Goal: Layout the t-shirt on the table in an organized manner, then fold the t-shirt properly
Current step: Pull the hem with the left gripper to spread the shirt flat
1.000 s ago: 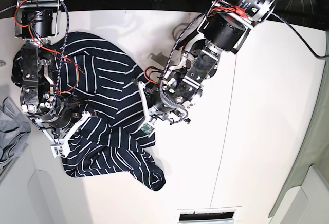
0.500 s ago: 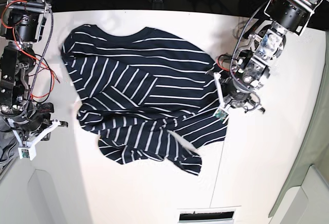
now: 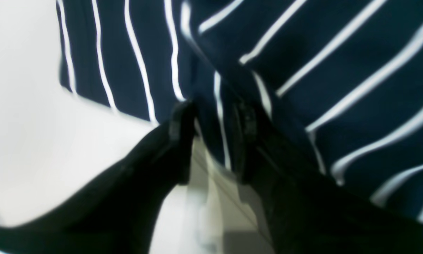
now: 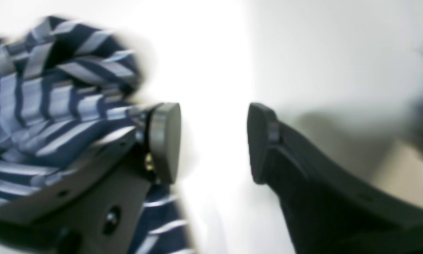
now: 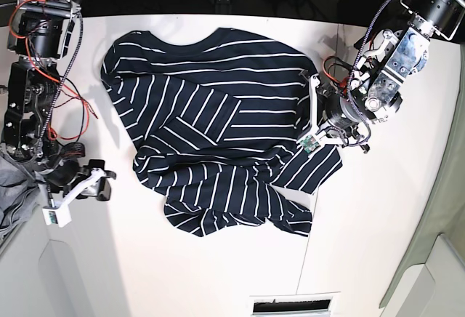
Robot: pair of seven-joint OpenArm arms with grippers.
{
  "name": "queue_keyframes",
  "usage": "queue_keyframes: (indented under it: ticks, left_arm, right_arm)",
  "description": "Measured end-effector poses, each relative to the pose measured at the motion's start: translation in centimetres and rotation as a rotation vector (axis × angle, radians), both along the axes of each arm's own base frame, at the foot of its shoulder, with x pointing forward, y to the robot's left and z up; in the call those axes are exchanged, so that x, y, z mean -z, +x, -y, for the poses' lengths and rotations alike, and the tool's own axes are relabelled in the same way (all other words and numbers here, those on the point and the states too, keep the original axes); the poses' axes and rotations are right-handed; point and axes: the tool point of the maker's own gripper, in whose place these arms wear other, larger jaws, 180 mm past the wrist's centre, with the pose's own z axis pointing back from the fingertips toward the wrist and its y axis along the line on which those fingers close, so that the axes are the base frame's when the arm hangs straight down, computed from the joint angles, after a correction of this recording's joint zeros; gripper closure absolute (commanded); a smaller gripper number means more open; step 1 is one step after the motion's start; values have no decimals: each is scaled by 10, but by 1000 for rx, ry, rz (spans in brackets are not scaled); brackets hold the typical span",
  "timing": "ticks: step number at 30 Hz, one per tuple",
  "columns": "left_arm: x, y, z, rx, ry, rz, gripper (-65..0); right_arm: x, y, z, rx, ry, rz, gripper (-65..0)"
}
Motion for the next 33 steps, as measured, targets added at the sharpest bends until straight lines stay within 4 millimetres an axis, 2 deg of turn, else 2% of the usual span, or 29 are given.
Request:
queue_keyframes:
  ticks: [3,5,10,11,12,14,15,16,19,20,22,27,32,33]
  left_arm:
    - [-18,6,12,26,-18,46,-229]
    - [-24,7,15,36,-26,60,-229]
    - [-27,11,14,23,-32,80,-229]
    - [-26,11,14,23,-39,82,-229]
    - [-24,11,15,19,-50,78,-229]
    - [-9,8,13,-4,-44,43,-228]
    - [0,6,12,-16,-43,22,-225]
    - [8,2,11,-27,-39,-2,-202]
    - [23,-7,18,-1,-45,-49,-22]
    - [24,-10,19,17,-42,-64,0]
    - [28,-17,20,60,-34,-91,0]
    - [39,-48,16,137,-63,-168,0]
    - [40,-63,12,150,-84,-198,0]
    - [39,-67,13,161,-89,-206,0]
  right_arm:
    - [2,0,-44,-106,23,14,-302]
    - [6,-2,-70,-182,-21,26,-302]
    - [32,-14,-111,-346,-180,15,-292]
    - [38,-16,-116,-363,-199,6,-260]
    - [45,-18,-120,-375,-216,-5,-202]
    - [56,-21,-124,-404,-262,-23,-45]
    - [61,-21,-124,-409,-280,-29,0]
    - [62,-20,-125,-415,-291,-23,0]
    - [59,-11,-118,-417,-346,-4,0]
    - [55,-6,-114,-409,-363,6,0]
    - [42,11,-101,-354,-381,32,0]
    - [-6,56,-55,-163,-343,111,0]
    - [-36,76,-22,-38,-251,156,0]
    - [-41,78,-18,-19,-225,163,-104]
